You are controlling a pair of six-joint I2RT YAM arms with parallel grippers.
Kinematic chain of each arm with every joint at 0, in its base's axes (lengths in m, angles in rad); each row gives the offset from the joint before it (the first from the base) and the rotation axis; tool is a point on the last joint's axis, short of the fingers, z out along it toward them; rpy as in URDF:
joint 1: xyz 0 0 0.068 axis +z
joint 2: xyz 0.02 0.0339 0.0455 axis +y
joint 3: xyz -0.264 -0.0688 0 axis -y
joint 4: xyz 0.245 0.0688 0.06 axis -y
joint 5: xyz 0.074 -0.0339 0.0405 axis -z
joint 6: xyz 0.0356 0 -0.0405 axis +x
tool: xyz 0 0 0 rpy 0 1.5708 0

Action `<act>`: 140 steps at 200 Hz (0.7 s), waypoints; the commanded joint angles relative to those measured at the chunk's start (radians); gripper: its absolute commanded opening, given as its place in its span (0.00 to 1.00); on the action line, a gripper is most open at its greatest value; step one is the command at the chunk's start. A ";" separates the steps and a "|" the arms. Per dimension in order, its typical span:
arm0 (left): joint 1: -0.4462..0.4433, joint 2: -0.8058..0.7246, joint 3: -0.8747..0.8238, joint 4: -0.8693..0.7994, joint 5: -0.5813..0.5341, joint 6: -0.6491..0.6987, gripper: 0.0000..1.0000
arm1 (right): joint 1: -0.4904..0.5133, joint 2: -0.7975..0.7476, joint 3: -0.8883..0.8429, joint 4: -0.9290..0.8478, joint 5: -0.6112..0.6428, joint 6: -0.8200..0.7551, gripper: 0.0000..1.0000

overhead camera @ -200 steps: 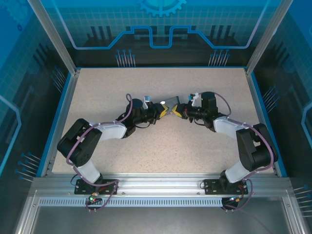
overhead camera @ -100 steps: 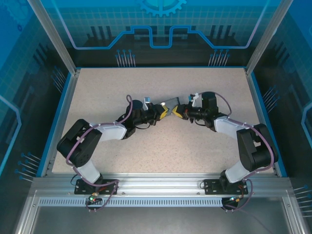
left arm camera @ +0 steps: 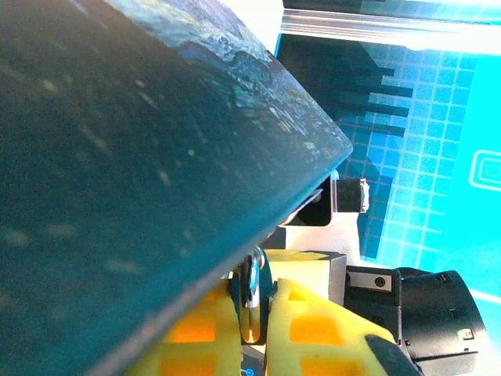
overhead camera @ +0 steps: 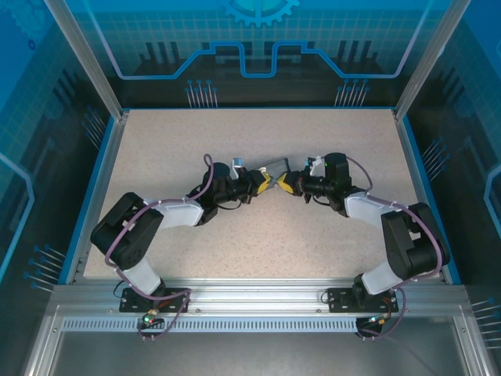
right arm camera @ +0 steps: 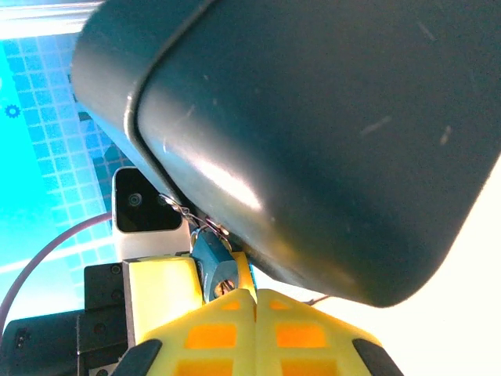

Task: Unlock the padlock with the key

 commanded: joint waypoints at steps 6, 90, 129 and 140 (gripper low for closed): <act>-0.018 -0.050 0.002 0.114 0.028 0.018 0.00 | 0.035 -0.041 -0.025 -0.052 0.059 0.072 0.00; -0.024 -0.027 0.023 0.126 0.042 0.016 0.00 | 0.039 -0.018 0.001 -0.086 0.100 0.031 0.00; -0.034 -0.016 0.034 0.127 0.054 0.015 0.00 | 0.048 0.016 0.013 0.016 0.085 0.009 0.00; -0.037 -0.016 0.031 0.127 0.054 0.014 0.00 | 0.048 0.010 0.013 0.028 0.095 -0.003 0.00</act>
